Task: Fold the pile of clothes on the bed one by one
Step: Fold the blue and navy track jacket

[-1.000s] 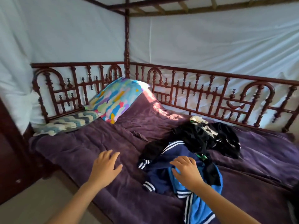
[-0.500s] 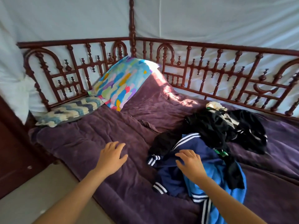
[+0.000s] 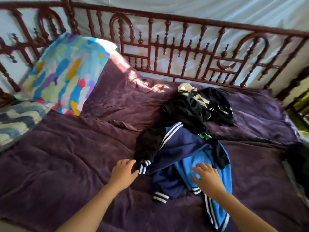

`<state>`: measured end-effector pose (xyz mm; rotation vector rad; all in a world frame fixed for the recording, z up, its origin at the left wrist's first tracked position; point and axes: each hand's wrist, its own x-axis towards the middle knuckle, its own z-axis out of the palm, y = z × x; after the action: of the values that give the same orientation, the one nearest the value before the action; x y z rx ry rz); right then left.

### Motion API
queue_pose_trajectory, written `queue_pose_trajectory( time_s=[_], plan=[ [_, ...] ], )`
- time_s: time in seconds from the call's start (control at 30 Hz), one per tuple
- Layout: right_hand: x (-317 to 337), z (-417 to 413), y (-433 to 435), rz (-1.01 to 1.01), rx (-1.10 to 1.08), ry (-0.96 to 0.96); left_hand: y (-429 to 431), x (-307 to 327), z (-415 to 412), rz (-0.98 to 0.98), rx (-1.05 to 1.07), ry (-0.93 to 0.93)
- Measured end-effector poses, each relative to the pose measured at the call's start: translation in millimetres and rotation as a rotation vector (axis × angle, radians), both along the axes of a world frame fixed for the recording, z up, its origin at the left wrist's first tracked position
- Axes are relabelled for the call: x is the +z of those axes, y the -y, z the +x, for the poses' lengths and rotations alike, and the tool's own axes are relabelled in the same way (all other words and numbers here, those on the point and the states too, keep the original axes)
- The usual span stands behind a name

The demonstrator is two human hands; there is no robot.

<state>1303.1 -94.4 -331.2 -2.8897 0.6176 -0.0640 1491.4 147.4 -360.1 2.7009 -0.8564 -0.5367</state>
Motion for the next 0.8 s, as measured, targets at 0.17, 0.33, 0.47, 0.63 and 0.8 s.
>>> queue_pose_trajectory(
  time_s=[0.17, 0.33, 0.47, 0.63, 0.8],
  plan=[
    [-10.6, -13.3, -1.7, 0.038, -0.261, -0.134, 17.1, -20.3, 36.6, -0.03, -0.132, -0.054],
    [-32.6, -42.8, -16.3, 0.075, -0.324, -0.311, 34.2, -44.7, 52.6, 0.049, -0.208, -0.125],
    [-37.8, -73.1, -9.7, 0.108, -0.497, -0.406, 75.4, -50.4, 38.3, 0.081, -0.316, -0.187],
    [-61.4, -88.5, 13.9, 0.202, -0.589, -0.454, 134.9, -59.1, 10.4, 0.082, -0.437, -0.167],
    [-100.7, -77.5, 61.2, 0.303, -0.658, -0.461, 183.5, -71.1, -6.2, 0.143, -0.368, -0.078]
  ],
)
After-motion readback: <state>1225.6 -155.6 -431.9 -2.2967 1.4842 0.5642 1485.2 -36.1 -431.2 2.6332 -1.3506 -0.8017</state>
